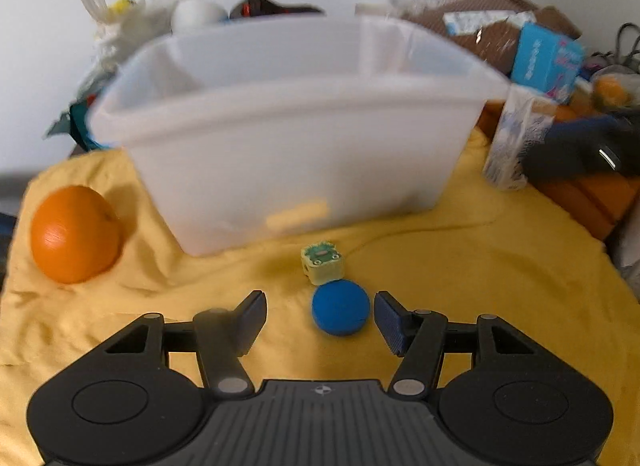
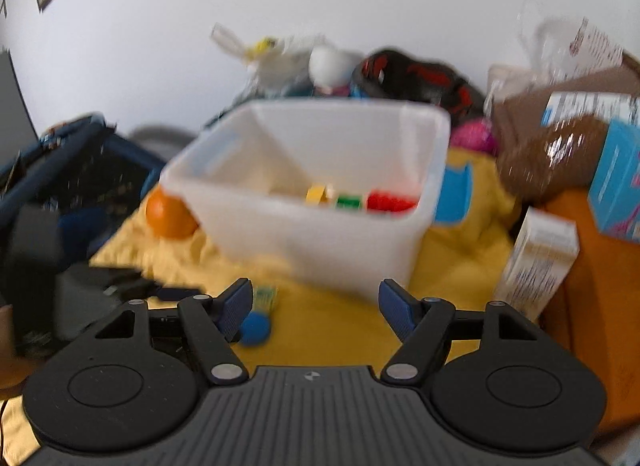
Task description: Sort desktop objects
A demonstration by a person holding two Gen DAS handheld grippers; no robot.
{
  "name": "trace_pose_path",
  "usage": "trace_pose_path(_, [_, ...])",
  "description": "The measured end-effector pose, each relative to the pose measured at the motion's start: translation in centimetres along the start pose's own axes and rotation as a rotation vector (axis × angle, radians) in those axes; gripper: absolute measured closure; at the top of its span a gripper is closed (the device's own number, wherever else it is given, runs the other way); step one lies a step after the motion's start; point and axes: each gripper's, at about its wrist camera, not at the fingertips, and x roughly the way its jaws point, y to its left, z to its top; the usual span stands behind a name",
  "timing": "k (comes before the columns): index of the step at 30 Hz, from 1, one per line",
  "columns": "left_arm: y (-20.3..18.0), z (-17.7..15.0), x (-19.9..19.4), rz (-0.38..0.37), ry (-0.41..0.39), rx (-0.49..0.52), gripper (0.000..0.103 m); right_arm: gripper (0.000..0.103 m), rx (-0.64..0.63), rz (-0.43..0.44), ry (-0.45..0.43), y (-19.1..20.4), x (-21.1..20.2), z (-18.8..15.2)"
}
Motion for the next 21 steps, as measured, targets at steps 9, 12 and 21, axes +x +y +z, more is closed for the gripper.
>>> trace_pose_path(9, [0.9,-1.7,0.6,-0.078,0.016,0.005,0.062,0.03,-0.036,-0.002,0.068,1.1,3.0,-0.8])
trace_pose_path(12, [2.3,-2.6,-2.1,-0.07,-0.005,-0.021,0.062,0.03,-0.073,0.017,0.102,2.1,6.0,-0.6])
trace_pose_path(21, [6.1,-3.8,-7.5,-0.028,-0.043,-0.128,0.062,0.071,-0.133,0.028,0.206,6.0,14.5,-1.4])
